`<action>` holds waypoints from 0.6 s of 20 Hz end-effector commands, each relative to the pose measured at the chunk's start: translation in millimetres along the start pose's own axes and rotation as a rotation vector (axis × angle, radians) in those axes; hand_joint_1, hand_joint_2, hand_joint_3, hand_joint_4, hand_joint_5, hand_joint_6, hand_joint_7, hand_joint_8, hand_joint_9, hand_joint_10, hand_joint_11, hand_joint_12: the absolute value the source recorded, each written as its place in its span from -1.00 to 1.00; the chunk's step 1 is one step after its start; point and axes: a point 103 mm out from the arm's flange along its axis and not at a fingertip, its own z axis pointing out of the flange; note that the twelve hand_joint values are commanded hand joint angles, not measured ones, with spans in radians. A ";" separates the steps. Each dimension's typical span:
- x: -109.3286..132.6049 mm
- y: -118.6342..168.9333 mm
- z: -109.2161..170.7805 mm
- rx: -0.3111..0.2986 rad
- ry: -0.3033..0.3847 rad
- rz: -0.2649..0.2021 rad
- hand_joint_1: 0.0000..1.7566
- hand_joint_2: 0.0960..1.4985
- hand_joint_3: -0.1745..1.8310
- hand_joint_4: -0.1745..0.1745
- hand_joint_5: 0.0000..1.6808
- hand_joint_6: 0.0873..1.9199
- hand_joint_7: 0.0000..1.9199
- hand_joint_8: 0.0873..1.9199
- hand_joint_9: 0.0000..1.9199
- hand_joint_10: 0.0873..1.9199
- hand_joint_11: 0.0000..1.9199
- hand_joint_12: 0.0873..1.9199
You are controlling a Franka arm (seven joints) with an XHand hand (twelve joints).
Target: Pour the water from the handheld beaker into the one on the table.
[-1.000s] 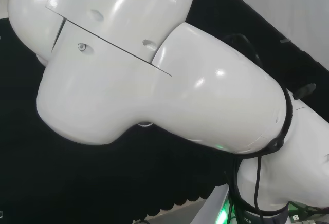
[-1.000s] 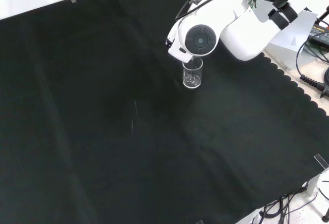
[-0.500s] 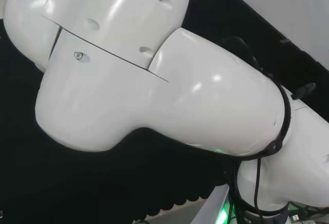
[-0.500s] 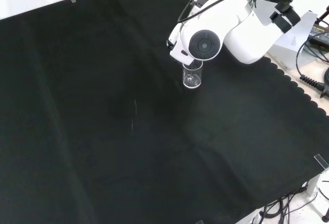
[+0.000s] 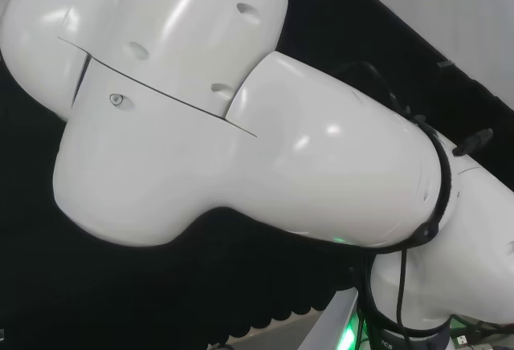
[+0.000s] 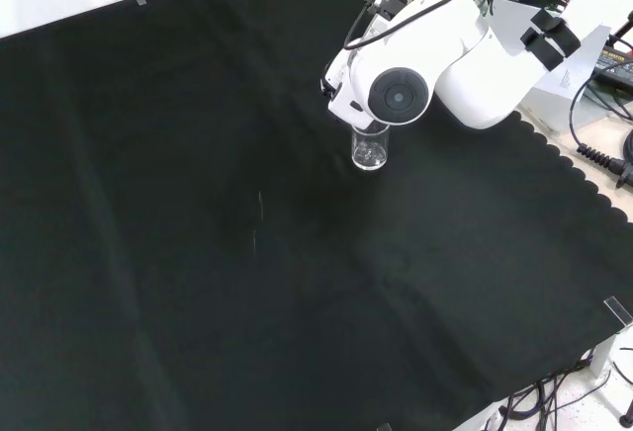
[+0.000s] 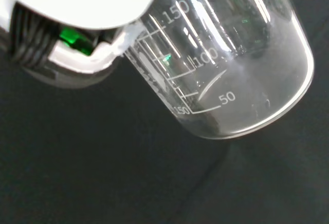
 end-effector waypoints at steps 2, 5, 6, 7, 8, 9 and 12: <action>-0.7 0.7 -2.3 0.012 -0.027 0.013 0.52 -0.42 -0.04 -1.00 0.79 -0.82 0.66 -0.94 0.93 -1.00 0.62 -0.38; 0.4 1.2 -4.4 0.021 -0.034 0.017 0.52 -0.42 -0.04 -1.00 0.79 -0.81 0.66 -0.93 0.93 -1.00 0.62 -0.38; 0.7 1.5 -5.0 0.024 -0.036 0.018 0.52 -0.42 -0.04 -1.00 0.79 -0.81 0.66 -0.93 0.93 -1.00 0.62 -0.38; 1.7 0.3 -9.0 0.032 -0.045 0.022 0.52 -0.42 -0.04 -1.00 0.79 -0.81 0.66 -0.93 0.93 -1.00 0.62 -0.38; 2.2 -0.1 -10.4 0.036 -0.047 0.023 0.52 -0.42 -0.04 -1.00 0.79 -0.81 0.66 -0.93 0.93 -1.00 0.62 -0.38; 2.4 -0.2 -10.9 0.036 -0.048 0.022 0.52 -0.42 -0.04 -1.00 0.79 -0.81 0.66 -0.93 0.93 -1.00 0.62 -0.38; 2.8 0.0 -11.2 0.037 -0.052 0.024 0.52 -0.42 -0.04 -1.00 0.79 -0.81 0.66 -0.93 0.93 -1.00 0.62 -0.38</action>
